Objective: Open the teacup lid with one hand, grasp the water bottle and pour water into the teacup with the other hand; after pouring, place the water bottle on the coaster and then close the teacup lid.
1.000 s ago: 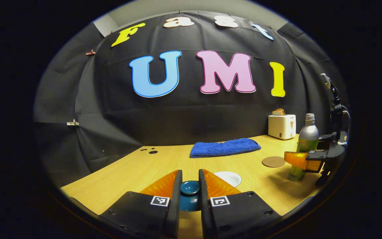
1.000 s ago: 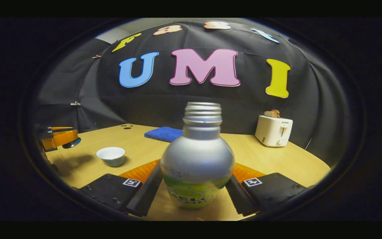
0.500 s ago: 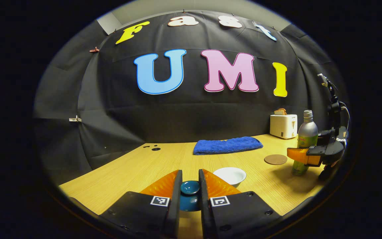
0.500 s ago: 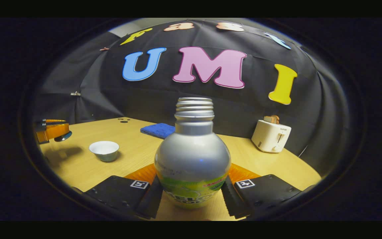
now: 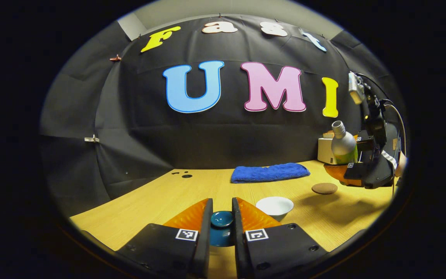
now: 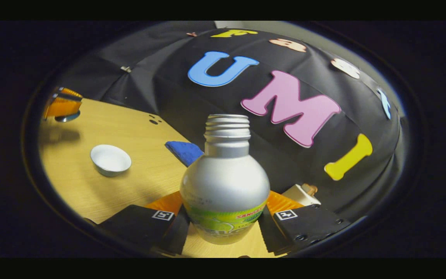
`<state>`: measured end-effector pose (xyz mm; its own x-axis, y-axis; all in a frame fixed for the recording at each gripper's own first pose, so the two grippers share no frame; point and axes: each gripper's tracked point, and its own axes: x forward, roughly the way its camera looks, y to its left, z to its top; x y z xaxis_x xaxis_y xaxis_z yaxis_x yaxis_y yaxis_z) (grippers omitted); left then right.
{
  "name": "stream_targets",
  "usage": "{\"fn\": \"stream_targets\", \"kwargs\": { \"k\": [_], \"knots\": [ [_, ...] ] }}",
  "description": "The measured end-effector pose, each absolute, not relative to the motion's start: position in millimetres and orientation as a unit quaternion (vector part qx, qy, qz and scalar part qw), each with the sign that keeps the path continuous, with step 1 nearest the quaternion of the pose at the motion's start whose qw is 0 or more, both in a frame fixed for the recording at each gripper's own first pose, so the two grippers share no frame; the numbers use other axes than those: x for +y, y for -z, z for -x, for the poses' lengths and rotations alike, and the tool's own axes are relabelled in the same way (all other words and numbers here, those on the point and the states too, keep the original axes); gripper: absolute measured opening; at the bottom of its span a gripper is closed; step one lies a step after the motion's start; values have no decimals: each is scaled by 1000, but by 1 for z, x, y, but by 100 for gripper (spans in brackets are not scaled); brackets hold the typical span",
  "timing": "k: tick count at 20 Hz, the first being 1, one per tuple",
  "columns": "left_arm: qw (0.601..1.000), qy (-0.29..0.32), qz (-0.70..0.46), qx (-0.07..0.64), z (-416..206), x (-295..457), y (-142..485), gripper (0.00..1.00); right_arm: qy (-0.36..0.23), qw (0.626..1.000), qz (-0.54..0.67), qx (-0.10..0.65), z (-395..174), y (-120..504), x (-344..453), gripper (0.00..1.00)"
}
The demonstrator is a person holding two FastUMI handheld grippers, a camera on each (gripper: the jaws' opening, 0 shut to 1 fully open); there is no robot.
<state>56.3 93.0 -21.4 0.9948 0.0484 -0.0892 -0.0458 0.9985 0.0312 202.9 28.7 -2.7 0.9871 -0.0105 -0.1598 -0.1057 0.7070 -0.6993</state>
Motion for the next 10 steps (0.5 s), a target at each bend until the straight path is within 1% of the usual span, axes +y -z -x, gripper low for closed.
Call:
{"fn": "stream_targets", "kwargs": {
  "k": [2,5,6,7,10],
  "knots": [
    [998,-31,-13,43,-54,102,21,30,-31,906,416,74,-213,5,30,79],
    [998,-37,-9,50,-49,115,26,30,-40,897,435,69,-221,5,41,79],
    [998,-39,-9,53,-49,118,28,30,-43,892,445,69,-228,6,46,82],
    [998,-42,-9,54,-48,122,28,31,-46,885,459,67,-234,7,50,79],
    [997,-50,-8,56,-43,132,31,30,-51,852,517,63,-246,12,58,79]
  ]
}}
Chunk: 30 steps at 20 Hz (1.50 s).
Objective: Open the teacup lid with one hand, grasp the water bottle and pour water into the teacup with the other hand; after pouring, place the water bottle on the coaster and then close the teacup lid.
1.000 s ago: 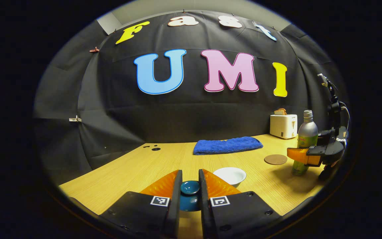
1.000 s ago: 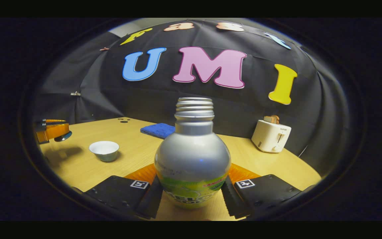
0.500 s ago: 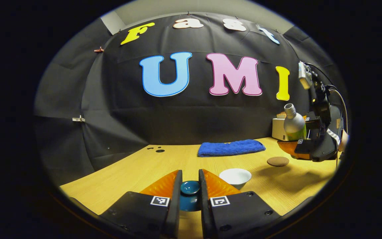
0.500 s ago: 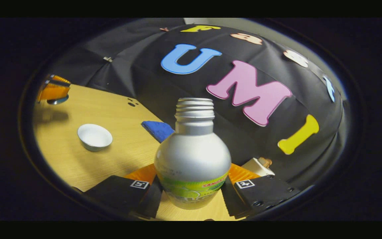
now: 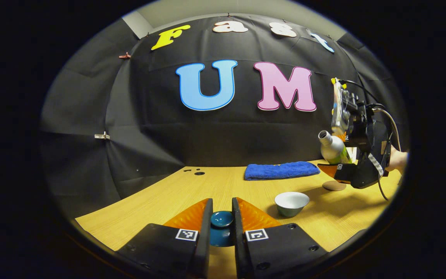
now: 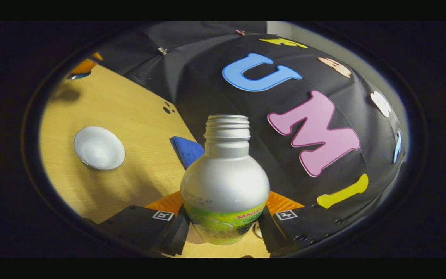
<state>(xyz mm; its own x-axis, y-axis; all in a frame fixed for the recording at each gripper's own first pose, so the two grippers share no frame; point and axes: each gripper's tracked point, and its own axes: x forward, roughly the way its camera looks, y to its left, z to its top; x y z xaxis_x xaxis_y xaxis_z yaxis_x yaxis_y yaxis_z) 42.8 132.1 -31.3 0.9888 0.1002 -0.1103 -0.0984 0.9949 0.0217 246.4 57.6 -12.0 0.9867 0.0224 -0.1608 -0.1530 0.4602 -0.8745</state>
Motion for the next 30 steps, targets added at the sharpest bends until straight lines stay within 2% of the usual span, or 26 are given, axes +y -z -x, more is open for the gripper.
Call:
{"fn": "stream_targets", "kwargs": {
  "k": [11,18,19,23,24,25,30],
  "knots": [
    [996,-65,2,68,-42,145,45,30,-101,749,654,33,-254,43,93,79],
    [995,-68,12,72,-39,153,53,31,-120,703,700,26,-262,58,98,77],
    [995,-68,12,72,-39,153,53,31,-123,696,707,26,-265,60,97,79],
    [995,-68,19,72,-38,157,54,31,-126,659,741,11,-266,62,97,79],
    [995,-67,22,74,-38,157,54,31,-125,651,749,6,-267,62,96,76],
    [994,-67,25,77,-37,157,55,30,-125,644,755,1,-267,62,96,78],
    [995,-69,8,67,-32,161,42,30,-128,626,769,-13,-267,62,102,78]
  ]
}}
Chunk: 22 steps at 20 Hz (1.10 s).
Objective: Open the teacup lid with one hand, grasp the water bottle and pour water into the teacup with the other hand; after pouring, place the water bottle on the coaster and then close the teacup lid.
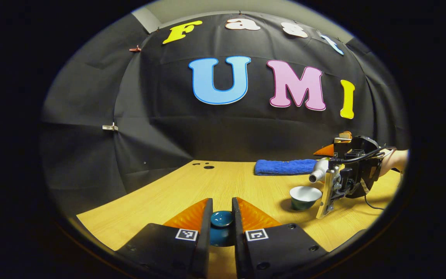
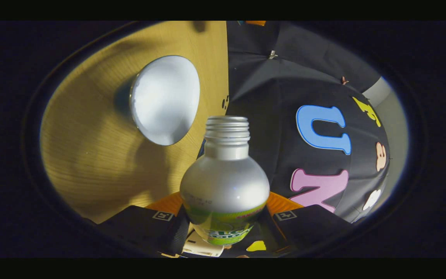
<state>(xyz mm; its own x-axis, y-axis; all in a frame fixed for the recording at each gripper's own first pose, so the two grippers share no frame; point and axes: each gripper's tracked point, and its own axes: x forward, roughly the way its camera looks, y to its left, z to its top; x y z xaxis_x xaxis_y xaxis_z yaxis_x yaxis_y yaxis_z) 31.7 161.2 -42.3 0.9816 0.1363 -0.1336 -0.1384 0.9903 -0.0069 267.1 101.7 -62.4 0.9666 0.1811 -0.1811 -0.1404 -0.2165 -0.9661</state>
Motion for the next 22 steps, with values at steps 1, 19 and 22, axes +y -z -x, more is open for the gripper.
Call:
{"fn": "stream_targets", "kwargs": {
  "k": [1,19,22],
  "knots": [
    [995,-68,10,66,-31,162,40,31,-131,618,775,-18,-267,63,105,78],
    [994,-78,26,78,-17,176,43,31,-132,541,827,-76,-269,49,116,78],
    [994,-77,26,79,-16,176,43,30,-131,524,838,-82,-271,47,116,79]
  ]
}}
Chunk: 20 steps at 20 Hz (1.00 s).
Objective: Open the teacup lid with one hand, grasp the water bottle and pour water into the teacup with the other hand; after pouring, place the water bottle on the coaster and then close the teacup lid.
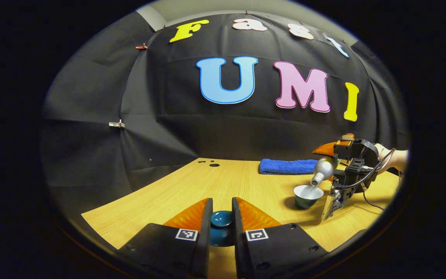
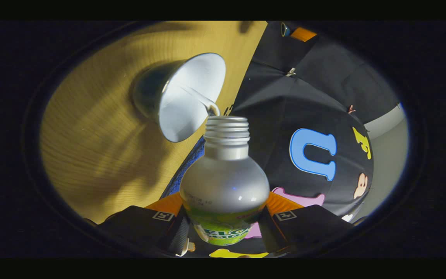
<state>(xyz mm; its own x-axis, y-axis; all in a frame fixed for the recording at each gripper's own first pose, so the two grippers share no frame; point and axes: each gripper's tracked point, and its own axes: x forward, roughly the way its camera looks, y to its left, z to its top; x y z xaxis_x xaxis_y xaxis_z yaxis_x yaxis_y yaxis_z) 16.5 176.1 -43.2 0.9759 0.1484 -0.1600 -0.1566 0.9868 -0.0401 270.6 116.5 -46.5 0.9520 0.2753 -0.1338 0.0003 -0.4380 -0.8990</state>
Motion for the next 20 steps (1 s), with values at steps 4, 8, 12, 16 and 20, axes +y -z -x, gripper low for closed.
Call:
{"fn": "stream_targets", "kwargs": {
  "k": [4,8,12,16,20],
  "knots": [
    [993,-78,30,78,-16,179,43,30,-128,520,839,-92,-269,45,118,78],
    [993,-80,31,77,-14,181,41,30,-124,515,842,-103,-267,45,121,78],
    [993,-80,30,76,-13,181,41,30,-116,501,849,-120,-272,38,124,79],
    [993,-83,33,78,-12,183,44,30,-107,500,851,-120,-278,35,121,78],
    [993,-83,33,78,-12,184,44,31,-108,492,856,-119,-278,33,122,78]
  ]
}}
